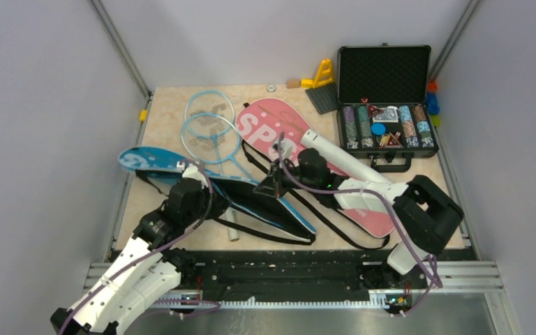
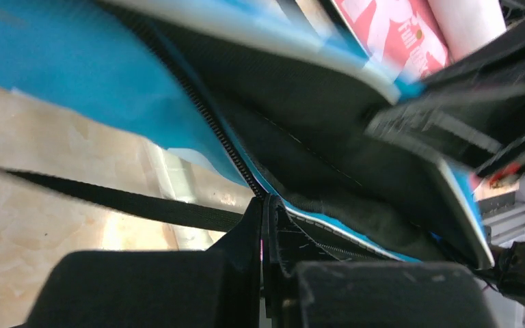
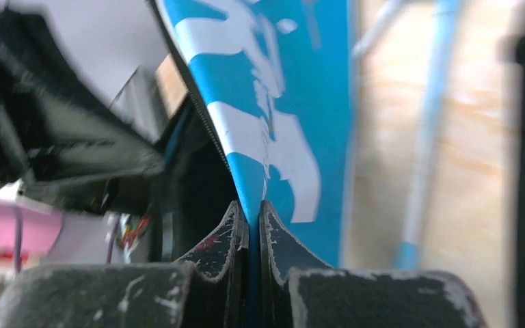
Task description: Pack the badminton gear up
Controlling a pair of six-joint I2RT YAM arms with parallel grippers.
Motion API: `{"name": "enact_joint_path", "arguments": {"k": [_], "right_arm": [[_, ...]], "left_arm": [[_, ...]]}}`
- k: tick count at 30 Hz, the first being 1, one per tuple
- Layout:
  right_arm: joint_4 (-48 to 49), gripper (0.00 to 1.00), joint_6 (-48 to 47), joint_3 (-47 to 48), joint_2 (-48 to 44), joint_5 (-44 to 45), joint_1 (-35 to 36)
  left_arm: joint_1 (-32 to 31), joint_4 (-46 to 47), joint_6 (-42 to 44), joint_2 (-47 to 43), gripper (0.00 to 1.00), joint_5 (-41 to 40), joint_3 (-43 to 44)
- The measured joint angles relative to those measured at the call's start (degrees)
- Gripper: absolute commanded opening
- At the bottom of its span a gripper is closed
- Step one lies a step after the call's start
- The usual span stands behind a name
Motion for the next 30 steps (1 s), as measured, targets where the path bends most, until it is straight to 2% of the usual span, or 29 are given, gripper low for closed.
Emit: {"name": "enact_joint_path", "arguments": {"k": [5,9,10,14,17,18,25,30], "right_arm": [[2.2,0.00,6.7,-9.7,-10.4,11.0,-7.4],[-0.5,0.00,8.4,-15.1,-19.3,18.5,-8.5],[-1.1,0.00,8.4,-16.5,-21.8,20.3,-8.3],[-3.4,0.00,8.4,-21.7,-31.3,26.8,-8.3],[-5.7,0.00,8.0,-24.5,-37.1,30.3,-8.3],[-6.4,0.00,7.8,-25.0,-38.6,31.2,-8.3],[-9.7,0.00,6.1,-26.7,-42.9,35.0,-7.9],[-9.8,0.00,6.3,-26.7,-43.5,37.2,-7.4]], "left_arm": [[0.0,-0.9,0.6,0.6,0.00,2.7,0.0],[0.0,1.2,1.7,4.7,0.00,6.4,0.1],[0.0,2.2,2.1,6.2,0.03,7.4,0.2],[0.0,7.1,3.0,14.1,0.50,10.6,1.9],[0.1,12.1,3.3,19.6,0.90,12.2,4.0],[0.1,14.1,3.4,21.5,0.96,12.9,4.9],[0.1,24.5,2.9,35.0,0.99,18.4,13.1],[0.0,26.1,2.6,40.3,0.99,16.5,15.1]]}}
